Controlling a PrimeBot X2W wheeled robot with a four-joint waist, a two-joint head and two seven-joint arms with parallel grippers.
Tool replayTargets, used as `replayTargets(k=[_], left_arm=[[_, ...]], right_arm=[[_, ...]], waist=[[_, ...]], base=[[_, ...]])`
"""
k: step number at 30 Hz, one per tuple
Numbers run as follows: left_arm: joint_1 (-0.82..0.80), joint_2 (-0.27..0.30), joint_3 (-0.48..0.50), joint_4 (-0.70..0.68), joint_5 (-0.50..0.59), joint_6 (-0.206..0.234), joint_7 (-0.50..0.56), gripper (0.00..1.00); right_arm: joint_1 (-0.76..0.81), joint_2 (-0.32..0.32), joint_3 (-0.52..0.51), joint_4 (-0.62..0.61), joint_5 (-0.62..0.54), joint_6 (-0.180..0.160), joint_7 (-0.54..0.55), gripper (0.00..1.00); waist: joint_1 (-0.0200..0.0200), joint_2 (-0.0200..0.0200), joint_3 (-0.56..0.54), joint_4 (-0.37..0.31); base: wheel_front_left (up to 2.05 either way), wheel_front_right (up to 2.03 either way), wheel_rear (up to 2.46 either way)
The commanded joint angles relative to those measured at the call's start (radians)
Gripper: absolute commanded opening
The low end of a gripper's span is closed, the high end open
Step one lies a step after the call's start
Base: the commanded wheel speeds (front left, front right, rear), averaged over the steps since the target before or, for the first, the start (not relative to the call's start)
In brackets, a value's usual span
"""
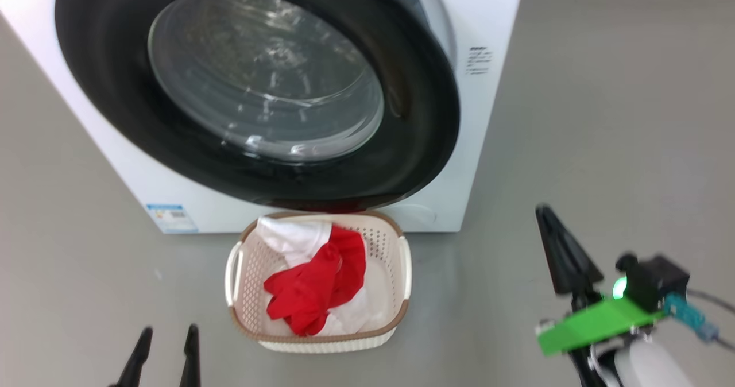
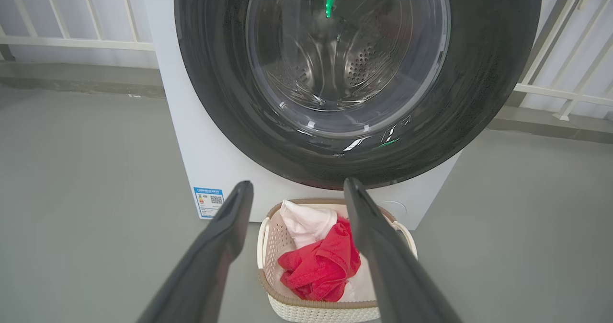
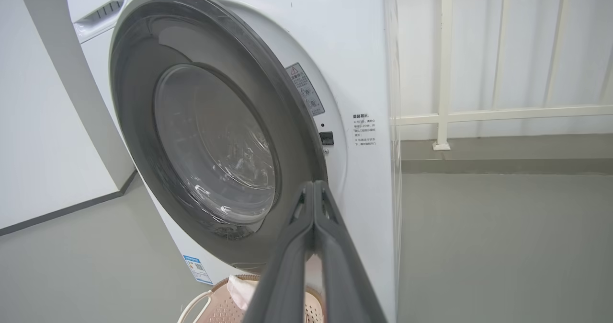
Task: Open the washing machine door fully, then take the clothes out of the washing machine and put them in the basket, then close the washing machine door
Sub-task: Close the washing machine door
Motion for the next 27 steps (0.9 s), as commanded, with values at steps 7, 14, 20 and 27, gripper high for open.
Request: replayTargets(k=[7,14,20,27], left_arm=[[-0.096,0.002,-0.005,-0.040,-0.015,-0.006,-0.008,1.00],[-0.162,0.002,-0.048,-0.035,-0.052,-0.006,-0.008,1.00],[-0.212,0.002,-0.077,-0.034,-0.078,-0.006,-0.008,1.00],[-0.256,0.002,-0.093,-0.033,-0.098,-0.006,-0.008,1.00]], right_arm=[[-0.202,0.000,0.036,0.044,0.019,0.006,-0.006,0.00],[-0.350,-0.007,0.061,0.140,0.021,0.006,-0.006,0.00],[-0.438,-0.026,0.050,0.195,0.020,0.006,-0.006,0.00],[-0.517,-0.039,0.024,0.229,0.021,0.006,-0.006,0.00]], waist=[[0.0000,0.0000,0.096,0.085],[0.0000,0.0000,0.184,0.144],[0.0000,0.0000,0.253,0.189],[0.0000,0.0000,0.312,0.223]], base=[[0.00,0.00,0.00],[0.00,0.00,0.00],[0.00,0.00,0.00],[0.00,0.00,0.00]])
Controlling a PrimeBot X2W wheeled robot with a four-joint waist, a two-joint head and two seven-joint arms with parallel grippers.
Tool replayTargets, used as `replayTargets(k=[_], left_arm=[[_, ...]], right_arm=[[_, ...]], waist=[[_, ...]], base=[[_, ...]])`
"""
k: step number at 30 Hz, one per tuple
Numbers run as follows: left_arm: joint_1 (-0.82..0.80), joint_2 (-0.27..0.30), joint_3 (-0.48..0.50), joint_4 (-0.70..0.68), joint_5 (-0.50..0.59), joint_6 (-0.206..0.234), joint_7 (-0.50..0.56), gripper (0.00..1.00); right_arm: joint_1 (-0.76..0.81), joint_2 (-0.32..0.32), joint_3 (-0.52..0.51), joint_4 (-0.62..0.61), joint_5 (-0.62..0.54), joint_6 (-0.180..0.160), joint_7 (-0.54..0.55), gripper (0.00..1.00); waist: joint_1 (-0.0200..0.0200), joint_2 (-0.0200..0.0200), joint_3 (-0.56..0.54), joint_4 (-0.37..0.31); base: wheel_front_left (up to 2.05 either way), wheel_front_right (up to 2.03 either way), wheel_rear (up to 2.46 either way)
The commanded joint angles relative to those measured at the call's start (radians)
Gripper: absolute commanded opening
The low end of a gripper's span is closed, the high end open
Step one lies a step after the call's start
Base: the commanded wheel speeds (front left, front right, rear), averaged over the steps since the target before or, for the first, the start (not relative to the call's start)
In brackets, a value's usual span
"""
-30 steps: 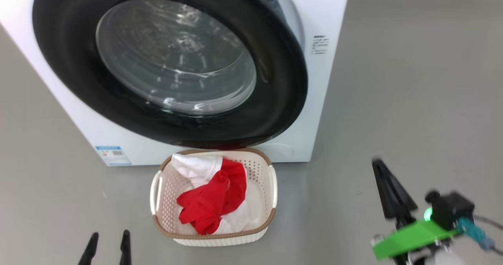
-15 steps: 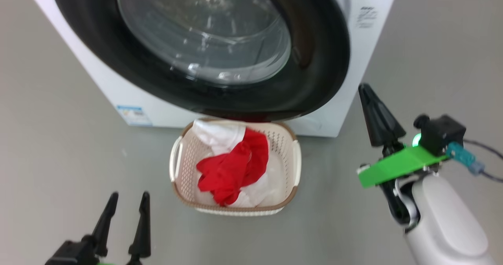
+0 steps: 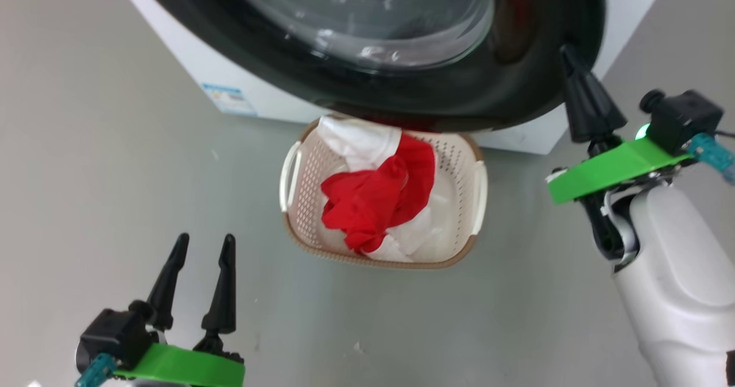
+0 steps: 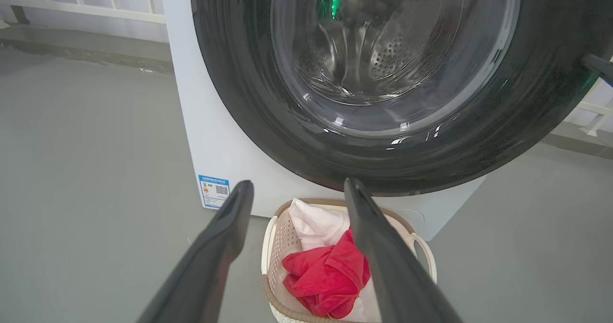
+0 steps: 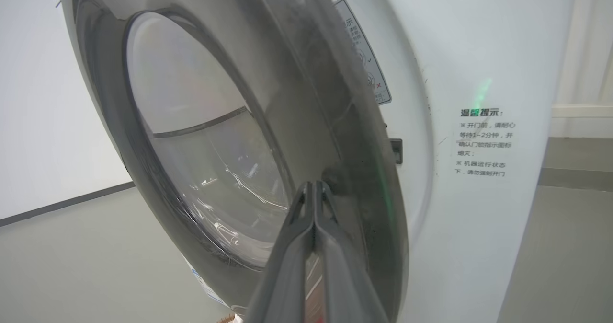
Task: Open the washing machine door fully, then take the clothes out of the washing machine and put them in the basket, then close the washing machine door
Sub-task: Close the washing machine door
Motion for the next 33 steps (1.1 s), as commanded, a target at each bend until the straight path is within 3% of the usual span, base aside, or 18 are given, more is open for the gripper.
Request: replayTargets(k=[1,22,33], left_arm=[[-0.029,0.011,0.026,-0.024,-0.015,-0.006,-0.008,1.00],[-0.094,0.011,-0.012,-0.049,-0.052,-0.006,-0.008,1.00],[-0.091,0.011,-0.014,-0.037,-0.042,-0.006,-0.008,1.00]], right_arm=[[-0.036,0.007,0.004,-0.020,0.013,0.006,-0.006,0.00],[-0.212,-0.004,-0.138,-0.041,-0.012,0.006,-0.006,0.00],[-0.194,0.018,-0.157,-0.060,-0.027,0.006,-0.006,0.00]], waist=[[0.0000,-0.0001,0.050,0.042],[0.0000,-0.0001,0.148,0.100],[0.0000,-0.0001,0.127,0.091]], base=[[0.00,0.00,0.00],[0.00,0.00,0.00],[0.00,0.00,0.00]])
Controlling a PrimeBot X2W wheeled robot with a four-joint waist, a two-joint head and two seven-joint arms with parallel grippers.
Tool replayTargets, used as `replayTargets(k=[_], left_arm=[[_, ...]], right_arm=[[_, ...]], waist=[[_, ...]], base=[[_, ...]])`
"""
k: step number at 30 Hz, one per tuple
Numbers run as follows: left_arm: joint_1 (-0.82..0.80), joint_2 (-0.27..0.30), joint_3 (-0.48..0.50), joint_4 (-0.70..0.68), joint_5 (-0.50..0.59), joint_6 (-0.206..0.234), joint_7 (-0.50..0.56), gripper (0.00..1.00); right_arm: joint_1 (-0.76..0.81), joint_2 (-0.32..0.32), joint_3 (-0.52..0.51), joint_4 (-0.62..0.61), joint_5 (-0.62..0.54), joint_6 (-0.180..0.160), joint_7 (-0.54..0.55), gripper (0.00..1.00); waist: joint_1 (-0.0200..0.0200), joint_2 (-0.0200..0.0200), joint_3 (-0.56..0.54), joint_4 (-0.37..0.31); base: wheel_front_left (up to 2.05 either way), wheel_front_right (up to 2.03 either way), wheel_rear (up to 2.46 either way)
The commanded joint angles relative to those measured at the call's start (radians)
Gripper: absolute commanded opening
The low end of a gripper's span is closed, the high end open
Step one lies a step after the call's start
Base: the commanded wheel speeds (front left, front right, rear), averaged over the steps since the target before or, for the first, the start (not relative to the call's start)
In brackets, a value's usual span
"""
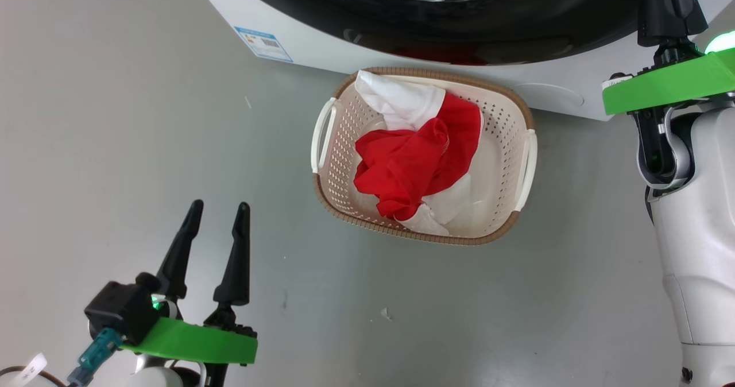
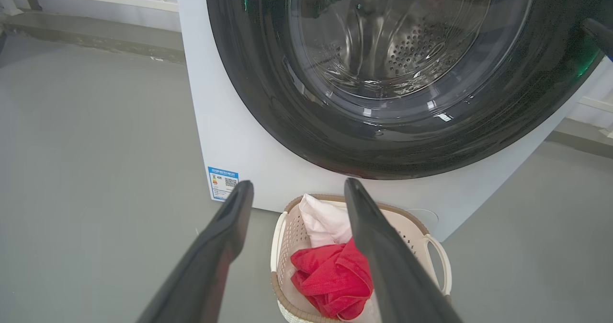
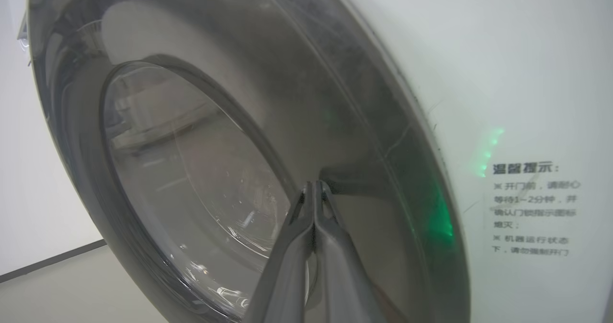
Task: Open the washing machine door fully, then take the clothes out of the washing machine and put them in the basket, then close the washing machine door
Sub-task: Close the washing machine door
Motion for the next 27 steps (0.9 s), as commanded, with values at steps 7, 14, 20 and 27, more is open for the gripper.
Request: replayTargets(k=[7,14,20,27], left_arm=[[0.005,0.018,0.043,0.002,0.020,-0.006,-0.008,1.00],[0.033,0.018,0.073,0.024,0.050,-0.006,-0.008,1.00],[0.052,0.021,0.094,0.035,0.068,-0.006,-0.008,1.00],[0.079,0.045,0.104,0.044,0.060,-0.006,-0.008,1.00]], right_arm=[[0.091,0.005,0.066,-0.044,0.013,-0.010,-0.006,0.00],[0.228,-0.004,0.128,-0.057,0.029,-0.010,-0.006,1.00],[0.315,-0.013,0.147,-0.078,0.034,-0.010,-0.006,1.00],[0.425,-0.021,0.149,-0.096,0.034,-0.010,-0.006,1.00]], waist=[[0.0000,-0.0001,-0.054,-0.032],[0.0000,-0.0001,-0.114,-0.079],[0.0000,-0.0001,-0.160,-0.115],[0.0000,-0.0001,-0.225,-0.165]], base=[[0.00,0.00,0.00],[0.00,0.00,0.00],[0.00,0.00,0.00],[0.00,0.00,0.00]])
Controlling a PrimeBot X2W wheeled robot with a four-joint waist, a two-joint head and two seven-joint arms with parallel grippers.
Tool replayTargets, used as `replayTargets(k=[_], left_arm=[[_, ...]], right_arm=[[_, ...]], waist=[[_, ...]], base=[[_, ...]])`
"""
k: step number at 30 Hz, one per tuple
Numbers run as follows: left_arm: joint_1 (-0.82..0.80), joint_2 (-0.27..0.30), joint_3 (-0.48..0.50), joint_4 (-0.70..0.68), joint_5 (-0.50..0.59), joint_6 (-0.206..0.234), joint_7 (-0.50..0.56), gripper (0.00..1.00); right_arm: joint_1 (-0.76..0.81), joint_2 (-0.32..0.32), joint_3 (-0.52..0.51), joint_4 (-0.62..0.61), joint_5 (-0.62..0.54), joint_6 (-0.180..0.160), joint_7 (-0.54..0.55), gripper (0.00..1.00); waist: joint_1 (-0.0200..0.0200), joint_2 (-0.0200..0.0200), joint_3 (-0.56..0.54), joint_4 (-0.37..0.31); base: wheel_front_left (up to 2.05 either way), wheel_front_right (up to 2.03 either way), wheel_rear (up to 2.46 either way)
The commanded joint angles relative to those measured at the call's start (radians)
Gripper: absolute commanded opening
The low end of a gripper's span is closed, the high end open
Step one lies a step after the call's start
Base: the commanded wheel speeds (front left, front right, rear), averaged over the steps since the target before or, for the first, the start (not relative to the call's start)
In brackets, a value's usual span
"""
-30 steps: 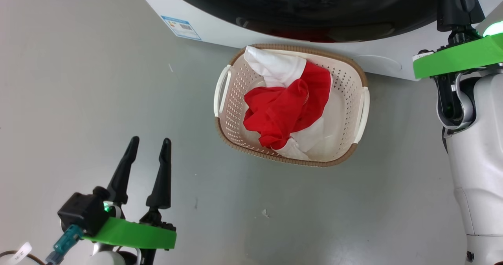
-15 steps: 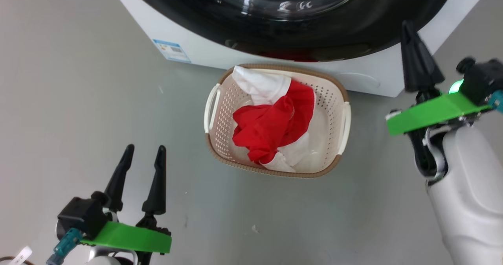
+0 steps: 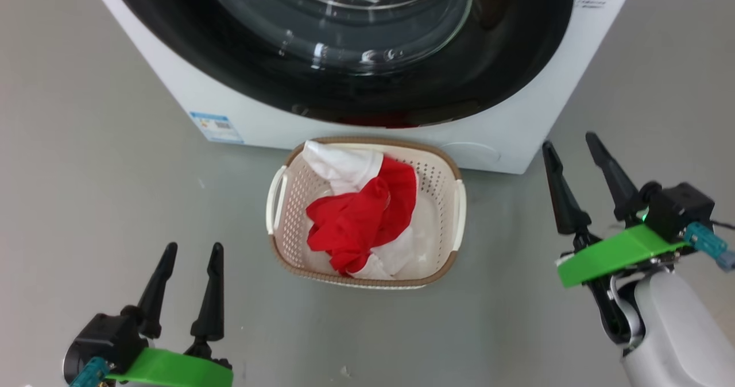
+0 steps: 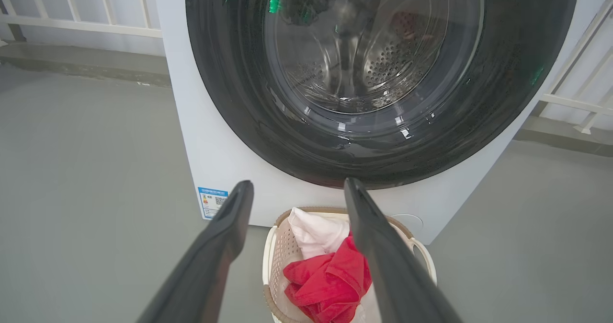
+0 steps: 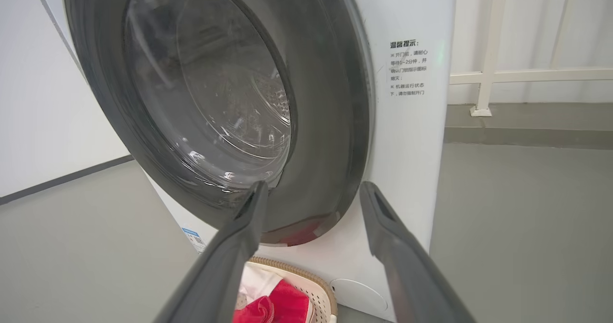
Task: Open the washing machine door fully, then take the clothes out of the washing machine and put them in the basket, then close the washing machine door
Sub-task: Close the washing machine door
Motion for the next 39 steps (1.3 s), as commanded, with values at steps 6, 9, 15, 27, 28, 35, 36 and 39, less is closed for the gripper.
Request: replayTargets(k=[6,9,15,27,28,35,36,39], left_arm=[[0.033,0.044,0.038,-0.020,-0.005,-0.006,-0.008,1.00],[0.048,0.052,0.041,-0.022,-0.007,-0.006,-0.008,1.00],[0.076,0.063,0.050,-0.021,-0.022,-0.006,-0.008,1.00],[0.133,0.080,0.054,-0.029,-0.033,-0.006,-0.008,1.00],[0.137,0.083,0.054,-0.030,-0.033,-0.006,-0.008,1.00],[0.169,0.083,0.071,-0.039,-0.029,-0.006,-0.008,1.00],[0.176,0.082,0.073,-0.039,-0.028,-0.006,-0.008,1.00],[0.192,0.076,0.079,-0.045,-0.023,-0.006,-0.008,1.00]], right_arm=[[0.094,0.003,0.004,-0.039,0.010,-0.001,-0.006,1.00],[0.134,0.002,-0.006,-0.042,0.011,-0.001,-0.006,1.00],[0.189,0.001,-0.027,-0.045,0.011,-0.001,-0.006,1.00],[0.299,0.009,-0.077,-0.053,0.009,-0.001,-0.006,1.00],[0.308,0.010,-0.081,-0.054,0.010,-0.001,-0.006,1.00],[0.362,0.008,-0.103,-0.061,0.009,-0.001,-0.006,1.00],[0.372,0.007,-0.107,-0.060,0.009,-0.001,-0.006,1.00],[0.398,0.005,-0.118,-0.062,0.009,-0.001,-0.006,1.00]], waist=[[0.0000,0.0000,-0.085,-0.072],[0.0000,0.0000,-0.106,-0.089],[0.0000,0.0000,-0.135,-0.123],[0.0000,0.0000,-0.194,-0.170],[0.0000,0.0000,-0.197,-0.173],[0.0000,0.0000,-0.225,-0.194],[0.0000,0.0000,-0.232,-0.196],[0.0000,0.0000,-0.243,-0.200]], base=[[0.00,0.00,0.00],[0.00,0.00,0.00],[0.00,0.00,0.00],[0.00,0.00,0.00],[0.00,0.00,0.00],[0.00,0.00,0.00],[0.00,0.00,0.00],[0.00,0.00,0.00]])
